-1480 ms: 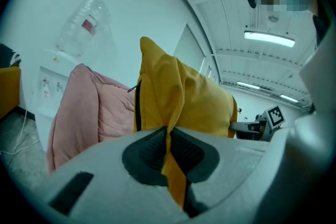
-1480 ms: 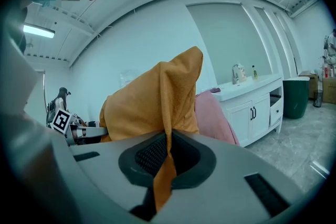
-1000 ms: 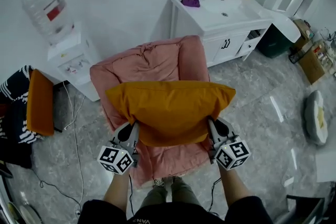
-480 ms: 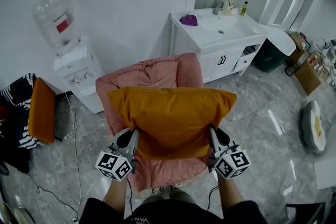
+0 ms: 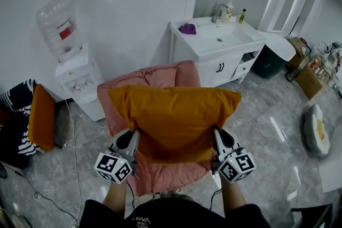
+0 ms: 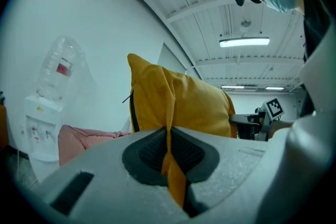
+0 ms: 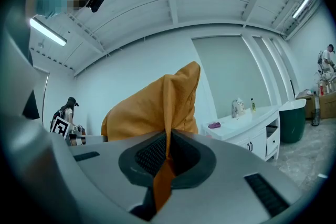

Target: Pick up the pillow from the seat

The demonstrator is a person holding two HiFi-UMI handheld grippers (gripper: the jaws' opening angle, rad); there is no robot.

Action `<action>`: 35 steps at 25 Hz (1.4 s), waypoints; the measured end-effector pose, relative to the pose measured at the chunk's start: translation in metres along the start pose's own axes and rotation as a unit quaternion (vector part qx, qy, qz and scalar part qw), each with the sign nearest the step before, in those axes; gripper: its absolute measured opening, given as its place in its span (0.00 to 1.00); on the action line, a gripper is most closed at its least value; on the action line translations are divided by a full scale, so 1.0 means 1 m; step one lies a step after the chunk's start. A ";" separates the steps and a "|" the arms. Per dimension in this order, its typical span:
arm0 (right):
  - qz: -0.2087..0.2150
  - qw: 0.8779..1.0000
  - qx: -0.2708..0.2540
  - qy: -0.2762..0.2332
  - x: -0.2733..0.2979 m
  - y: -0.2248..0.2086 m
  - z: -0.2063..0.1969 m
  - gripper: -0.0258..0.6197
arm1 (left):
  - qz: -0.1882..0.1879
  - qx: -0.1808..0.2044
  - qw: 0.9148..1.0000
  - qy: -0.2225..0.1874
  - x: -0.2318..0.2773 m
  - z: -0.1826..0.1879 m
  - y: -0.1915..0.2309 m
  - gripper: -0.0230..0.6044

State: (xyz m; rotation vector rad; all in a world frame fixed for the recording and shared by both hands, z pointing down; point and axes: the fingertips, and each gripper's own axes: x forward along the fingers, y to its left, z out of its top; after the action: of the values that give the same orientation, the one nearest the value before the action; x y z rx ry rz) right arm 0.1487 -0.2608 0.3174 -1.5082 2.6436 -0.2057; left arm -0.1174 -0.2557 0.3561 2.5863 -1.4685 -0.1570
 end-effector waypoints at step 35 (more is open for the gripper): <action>0.005 0.996 -0.027 -0.088 -0.015 -0.003 0.075 0.06 | -0.014 0.066 0.996 -0.056 0.020 0.080 -0.026 0.07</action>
State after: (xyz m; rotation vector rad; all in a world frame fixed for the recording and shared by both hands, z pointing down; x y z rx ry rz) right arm 0.1698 -0.2552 0.2444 -1.4565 2.5368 0.0006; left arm -0.0987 -0.2668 0.2724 2.7458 -1.5285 -0.2195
